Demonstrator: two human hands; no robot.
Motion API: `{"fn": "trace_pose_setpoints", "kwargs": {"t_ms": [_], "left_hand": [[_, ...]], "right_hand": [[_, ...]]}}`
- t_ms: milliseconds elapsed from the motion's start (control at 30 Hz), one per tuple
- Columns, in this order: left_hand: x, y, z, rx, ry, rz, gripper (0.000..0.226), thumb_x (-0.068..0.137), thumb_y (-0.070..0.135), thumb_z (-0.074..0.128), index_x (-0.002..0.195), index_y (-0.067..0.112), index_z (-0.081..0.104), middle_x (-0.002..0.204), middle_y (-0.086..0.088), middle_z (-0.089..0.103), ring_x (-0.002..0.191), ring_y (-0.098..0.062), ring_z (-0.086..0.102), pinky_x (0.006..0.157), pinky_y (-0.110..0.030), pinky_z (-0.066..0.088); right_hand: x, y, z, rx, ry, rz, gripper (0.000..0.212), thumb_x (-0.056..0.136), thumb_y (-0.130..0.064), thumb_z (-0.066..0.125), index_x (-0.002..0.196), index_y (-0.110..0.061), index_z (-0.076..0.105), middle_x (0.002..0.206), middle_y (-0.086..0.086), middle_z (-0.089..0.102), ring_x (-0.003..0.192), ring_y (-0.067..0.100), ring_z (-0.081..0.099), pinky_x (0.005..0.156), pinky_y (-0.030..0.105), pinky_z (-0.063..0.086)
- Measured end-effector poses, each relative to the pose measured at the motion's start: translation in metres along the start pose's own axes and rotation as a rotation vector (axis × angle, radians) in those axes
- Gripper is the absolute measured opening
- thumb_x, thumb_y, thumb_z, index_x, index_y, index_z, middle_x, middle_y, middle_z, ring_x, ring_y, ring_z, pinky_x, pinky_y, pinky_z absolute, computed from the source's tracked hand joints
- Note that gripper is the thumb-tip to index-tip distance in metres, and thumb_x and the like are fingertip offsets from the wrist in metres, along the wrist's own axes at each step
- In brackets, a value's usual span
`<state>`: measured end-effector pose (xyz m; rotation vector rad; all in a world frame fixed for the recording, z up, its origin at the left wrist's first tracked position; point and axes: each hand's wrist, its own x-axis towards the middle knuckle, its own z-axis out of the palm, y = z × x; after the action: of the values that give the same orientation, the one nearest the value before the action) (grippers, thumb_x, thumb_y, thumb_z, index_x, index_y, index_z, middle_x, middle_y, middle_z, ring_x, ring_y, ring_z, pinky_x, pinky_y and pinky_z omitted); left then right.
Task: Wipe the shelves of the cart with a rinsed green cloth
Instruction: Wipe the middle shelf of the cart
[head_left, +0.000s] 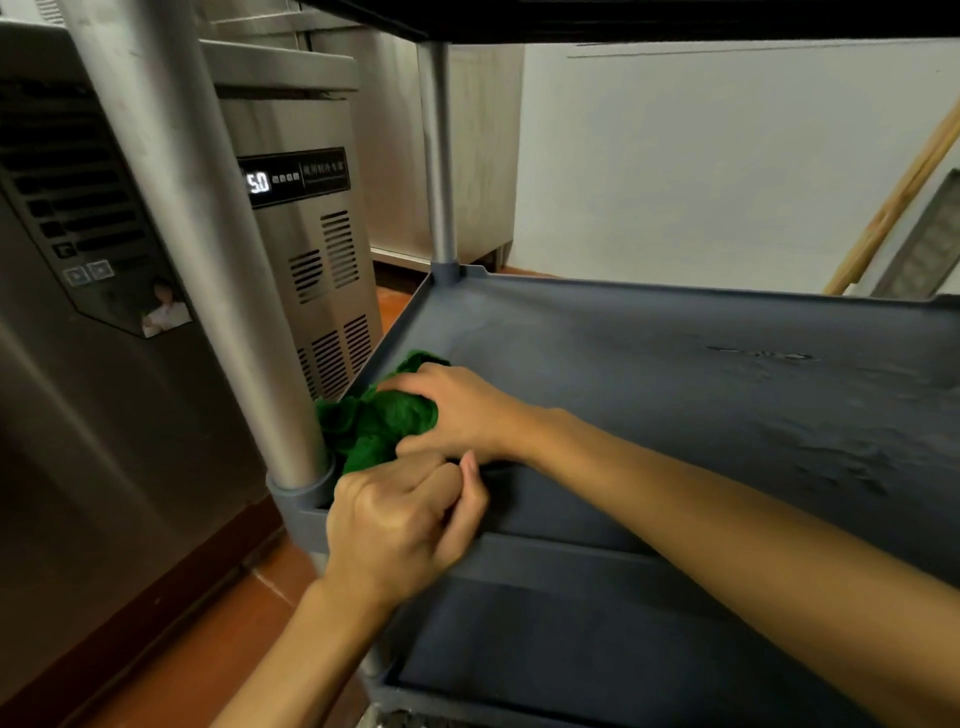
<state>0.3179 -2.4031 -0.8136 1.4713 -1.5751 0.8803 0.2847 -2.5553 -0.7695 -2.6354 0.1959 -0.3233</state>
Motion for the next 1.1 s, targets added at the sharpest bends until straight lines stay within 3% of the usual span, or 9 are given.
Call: {"fn": "trace_pose_setpoints", "kwargs": {"t_ms": [267,433,533,633,767,833,900,1000,1100], "left_hand": [[0.005,-0.007,0.007,0.011,-0.013,-0.043,0.052,0.104,0.020,0.053,0.053,0.014,0.044,0.051,-0.001,0.038,0.040,-0.022,0.037,0.035,-0.036,0.030],[0.007,-0.006,0.009,0.014,-0.011,-0.039,0.053,0.104,0.020,0.052,0.052,0.015,0.042,0.050,-0.001,0.038,0.038,-0.023,0.036,0.035,-0.035,0.028],[0.006,-0.007,0.009,0.015,-0.020,-0.046,0.054,0.105,0.021,0.050,0.052,0.015,0.043,0.050,-0.001,0.038,0.038,-0.023,0.036,0.033,-0.036,0.031],[0.004,-0.009,0.010,-0.006,-0.029,-0.052,0.054,0.105,0.021,0.050,0.051,0.015,0.045,0.049,-0.001,0.039,0.037,-0.023,0.038,0.032,-0.038,0.034],[0.001,-0.012,0.012,-0.031,-0.040,-0.064,0.054,0.105,0.021,0.050,0.051,0.014,0.046,0.050,-0.001,0.041,0.037,-0.022,0.040,0.034,-0.038,0.037],[0.001,-0.012,0.012,-0.030,-0.044,-0.065,0.055,0.105,0.022,0.050,0.051,0.015,0.045,0.049,-0.001,0.040,0.037,-0.023,0.040,0.034,-0.038,0.037],[-0.001,-0.012,0.011,-0.023,-0.042,-0.061,0.055,0.105,0.022,0.050,0.051,0.015,0.045,0.049,-0.001,0.040,0.036,-0.023,0.040,0.033,-0.037,0.037],[-0.003,-0.014,0.012,-0.033,-0.075,-0.076,0.055,0.105,0.024,0.049,0.052,0.014,0.050,0.049,-0.001,0.043,0.037,-0.023,0.043,0.035,-0.037,0.039],[0.007,-0.006,0.009,-0.043,-0.164,-0.141,0.055,0.106,0.033,0.046,0.054,0.015,0.050,0.052,0.001,0.046,0.042,-0.024,0.048,0.041,-0.041,0.043]], "right_hand": [[-0.016,0.041,-0.031,0.006,0.041,0.110,0.060,0.082,-0.025,0.073,0.139,-0.028,0.056,0.110,0.005,0.055,0.101,0.022,0.058,0.091,0.034,0.048],[-0.064,0.079,-0.060,-0.032,0.072,0.208,0.077,0.066,-0.053,0.056,0.139,-0.030,0.057,0.106,0.001,0.056,0.095,0.018,0.059,0.086,0.032,0.047],[-0.104,0.102,-0.083,-0.052,0.098,0.253,0.082,0.062,-0.057,0.048,0.138,-0.026,0.058,0.104,-0.001,0.055,0.091,0.015,0.057,0.081,0.028,0.044],[-0.153,0.124,-0.107,-0.111,0.124,0.298,0.073,0.067,-0.053,0.046,0.134,-0.026,0.060,0.106,0.002,0.059,0.093,0.017,0.059,0.080,0.019,0.042],[-0.228,0.138,-0.140,-0.111,0.218,0.423,0.057,0.074,-0.066,0.051,0.125,-0.041,0.059,0.112,-0.006,0.065,0.100,0.010,0.061,0.091,0.038,0.049],[-0.262,0.143,-0.155,-0.093,0.235,0.472,0.050,0.080,-0.075,0.057,0.125,-0.052,0.060,0.111,-0.018,0.065,0.102,0.003,0.062,0.092,0.034,0.051],[-0.295,0.151,-0.167,-0.074,0.265,0.535,0.032,0.090,-0.047,0.064,0.118,-0.063,0.061,0.114,-0.014,0.065,0.110,0.008,0.063,0.093,0.023,0.051],[-0.329,0.160,-0.176,-0.101,0.314,0.621,0.077,0.091,0.002,0.064,0.111,-0.072,0.058,0.118,-0.011,0.065,0.116,0.021,0.061,0.102,0.032,0.048],[-0.327,0.155,-0.178,-0.142,0.264,0.704,0.092,0.090,0.005,0.064,0.106,-0.084,0.045,0.125,-0.002,0.059,0.118,0.022,0.054,0.106,0.044,0.041]]}}
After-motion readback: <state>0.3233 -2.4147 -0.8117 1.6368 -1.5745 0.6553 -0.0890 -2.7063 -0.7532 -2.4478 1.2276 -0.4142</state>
